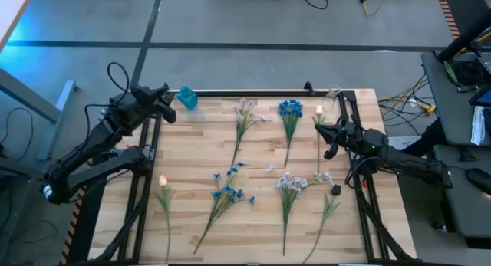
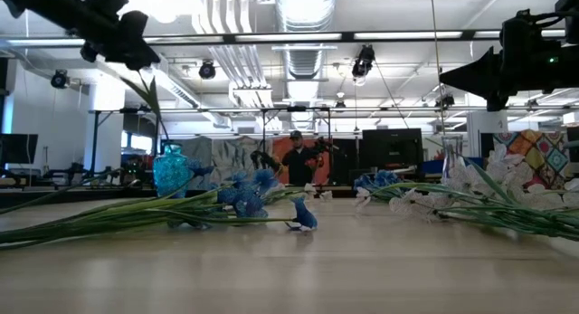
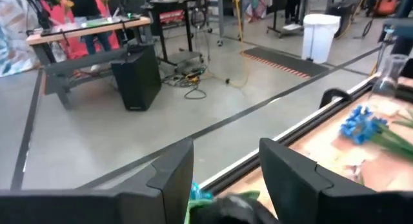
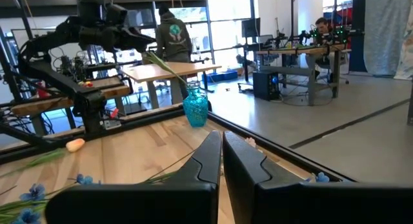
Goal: Sort flowers into vase by color
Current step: Put the top black tulip into the blue vase, then put the top yellow tulip into the transparent vase
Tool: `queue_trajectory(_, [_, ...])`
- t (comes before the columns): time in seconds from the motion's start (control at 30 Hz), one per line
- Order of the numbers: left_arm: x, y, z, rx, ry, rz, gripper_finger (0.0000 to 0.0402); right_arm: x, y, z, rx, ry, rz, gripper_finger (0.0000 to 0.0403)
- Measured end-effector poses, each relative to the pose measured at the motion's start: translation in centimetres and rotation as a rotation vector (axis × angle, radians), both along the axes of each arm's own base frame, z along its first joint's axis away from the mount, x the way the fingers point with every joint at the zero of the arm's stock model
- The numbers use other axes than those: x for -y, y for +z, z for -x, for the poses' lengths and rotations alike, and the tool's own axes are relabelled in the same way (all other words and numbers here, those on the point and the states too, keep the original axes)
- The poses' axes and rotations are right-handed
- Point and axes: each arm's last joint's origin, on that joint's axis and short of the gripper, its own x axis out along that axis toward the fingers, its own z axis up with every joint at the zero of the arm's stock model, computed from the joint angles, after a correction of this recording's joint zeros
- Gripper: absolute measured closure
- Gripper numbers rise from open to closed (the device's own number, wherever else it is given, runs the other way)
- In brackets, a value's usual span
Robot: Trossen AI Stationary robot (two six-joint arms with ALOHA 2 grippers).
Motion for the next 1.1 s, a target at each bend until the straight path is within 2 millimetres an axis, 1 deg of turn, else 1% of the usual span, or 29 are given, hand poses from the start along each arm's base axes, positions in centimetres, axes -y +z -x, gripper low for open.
queue_trajectory(0.33, [0.8, 3.9, 0.8, 0.024, -0.016, -0.093, 0.0239, 0.0, 0.0, 0.0, 0.0, 0.0, 0.0, 0.0394])
queue_trajectory(0.4, [1.1, 4.6, 0.8, 0.039, -0.083, -0.102, 0.0242, 0.0, 0.0, 0.0, 0.0, 0.0, 0.0, 0.0394])
queue_trajectory(0.47, [1.4, 4.8, 0.7, 0.052, -0.206, -0.109, 0.0253, 0.0, 0.0, 0.0, 0.0, 0.0, 0.0, 0.0394])
queue_trajectory(0.57, [1.9, 4.8, 0.3, 0.088, -0.386, -0.134, 0.0294, 0.0, 0.1, 0.0, 0.007, 0.0, 0.003, 0.0394])
queue_trajectory(0.67, [2.4, 3.9, -0.2, 0.123, -0.489, -0.164, 0.0347, 0.0, 0.6, 0.1, 0.059, 0.0, 0.019, 0.0394])
queue_trajectory(0.73, [2.7, 2.9, -0.7, 0.134, -0.562, -0.188, 0.0382, 0.0, 0.6, 0.1, 0.056, 0.008, 0.019, 0.0394])
queue_trajectory(0.77, [3.0, 2.3, -1.0, 0.14, -0.598, -0.194, 0.0391, 0.0, 0.6, 0.1, 0.042, 0.01, 0.013, 0.0394])
queue_trajectory(0.93, [4.7, 0.0, -2.5, 0.162, -0.77, -0.221, 0.0395, 0.0, 1.1, 0.0, 0.029, 0.012, -0.02, 0.0394])
queue_trajectory(1.1, [6.9, -2.1, -4.0, 0.092, -0.799, -0.209, 0.0401, 0.1, 1.7, -0.3, -0.023, 0.012, -0.062, 0.0394])
